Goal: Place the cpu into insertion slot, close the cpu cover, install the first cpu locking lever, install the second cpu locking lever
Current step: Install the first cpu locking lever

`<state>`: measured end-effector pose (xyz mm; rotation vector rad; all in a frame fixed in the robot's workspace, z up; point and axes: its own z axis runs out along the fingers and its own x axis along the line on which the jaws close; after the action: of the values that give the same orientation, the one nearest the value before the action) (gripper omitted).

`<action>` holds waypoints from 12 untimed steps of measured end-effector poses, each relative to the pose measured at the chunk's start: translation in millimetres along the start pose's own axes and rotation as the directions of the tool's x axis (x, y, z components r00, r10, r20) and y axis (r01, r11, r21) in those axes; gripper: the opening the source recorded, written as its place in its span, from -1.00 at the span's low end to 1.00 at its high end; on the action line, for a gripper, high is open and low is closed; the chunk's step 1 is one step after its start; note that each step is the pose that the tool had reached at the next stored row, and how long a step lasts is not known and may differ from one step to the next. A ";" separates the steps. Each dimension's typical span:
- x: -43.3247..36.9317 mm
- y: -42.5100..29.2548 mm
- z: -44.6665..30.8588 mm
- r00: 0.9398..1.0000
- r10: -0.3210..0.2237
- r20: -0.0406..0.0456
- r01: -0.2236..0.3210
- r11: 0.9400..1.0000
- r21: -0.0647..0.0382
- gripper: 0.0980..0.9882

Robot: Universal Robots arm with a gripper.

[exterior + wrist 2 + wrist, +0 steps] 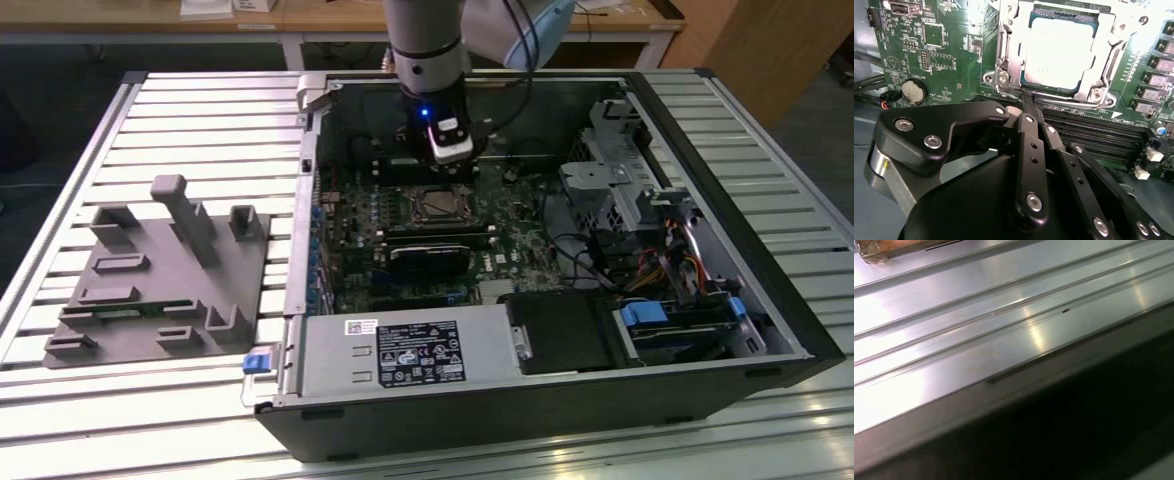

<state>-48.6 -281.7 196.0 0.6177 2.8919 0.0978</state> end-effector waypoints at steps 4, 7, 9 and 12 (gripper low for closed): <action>-1.2 -2.6 0.5 1.000 0.001 -0.002 -0.001 1.000 -0.006 -0.98; -2.7 -5.5 0.7 1.000 0.004 -0.008 -0.004 1.000 -0.018 -0.98; -3.9 -7.3 0.8 1.000 0.005 -0.012 -0.006 1.000 -0.027 -0.98; -5.0 -8.5 0.9 1.000 0.006 -0.013 -0.007 1.000 -0.030 -0.98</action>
<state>-47.3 -291.5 195.1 0.6234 2.8956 0.1466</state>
